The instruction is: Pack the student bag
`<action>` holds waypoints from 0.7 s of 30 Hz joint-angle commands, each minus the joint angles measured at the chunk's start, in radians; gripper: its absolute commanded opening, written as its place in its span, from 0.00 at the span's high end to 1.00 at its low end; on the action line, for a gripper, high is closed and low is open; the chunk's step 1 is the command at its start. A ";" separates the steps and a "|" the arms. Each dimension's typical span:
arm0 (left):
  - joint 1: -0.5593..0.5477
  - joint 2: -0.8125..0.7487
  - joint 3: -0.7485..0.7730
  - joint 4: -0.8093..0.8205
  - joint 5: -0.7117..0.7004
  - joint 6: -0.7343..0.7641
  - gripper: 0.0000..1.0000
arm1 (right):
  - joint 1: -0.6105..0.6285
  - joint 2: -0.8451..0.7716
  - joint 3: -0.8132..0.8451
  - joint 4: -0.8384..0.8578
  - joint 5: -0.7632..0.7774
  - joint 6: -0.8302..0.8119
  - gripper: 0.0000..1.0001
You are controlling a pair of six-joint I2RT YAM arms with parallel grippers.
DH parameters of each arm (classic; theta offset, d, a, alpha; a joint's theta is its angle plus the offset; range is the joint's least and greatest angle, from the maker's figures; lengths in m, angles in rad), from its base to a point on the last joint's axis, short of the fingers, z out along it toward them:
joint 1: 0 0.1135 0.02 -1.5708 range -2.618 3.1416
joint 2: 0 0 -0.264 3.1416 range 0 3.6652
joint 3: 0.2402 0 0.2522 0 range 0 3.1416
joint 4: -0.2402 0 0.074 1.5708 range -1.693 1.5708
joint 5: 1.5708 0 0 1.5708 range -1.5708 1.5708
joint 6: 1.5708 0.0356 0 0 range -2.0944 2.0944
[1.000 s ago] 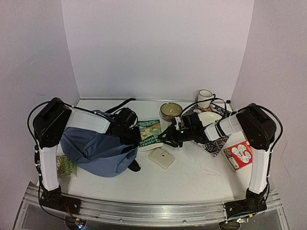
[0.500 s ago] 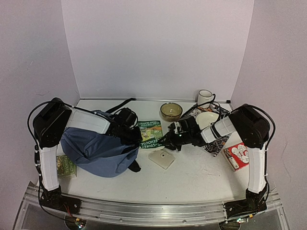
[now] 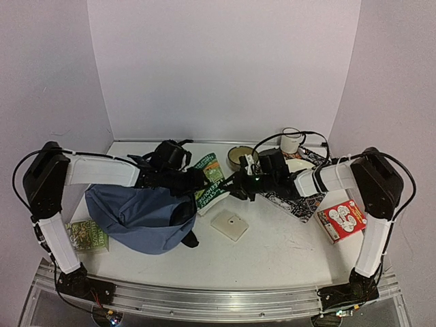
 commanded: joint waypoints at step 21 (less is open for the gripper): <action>0.141 -0.468 -0.271 0.379 0.209 -0.099 0.02 | 0.015 -0.375 -0.038 0.115 -0.071 -0.068 1.00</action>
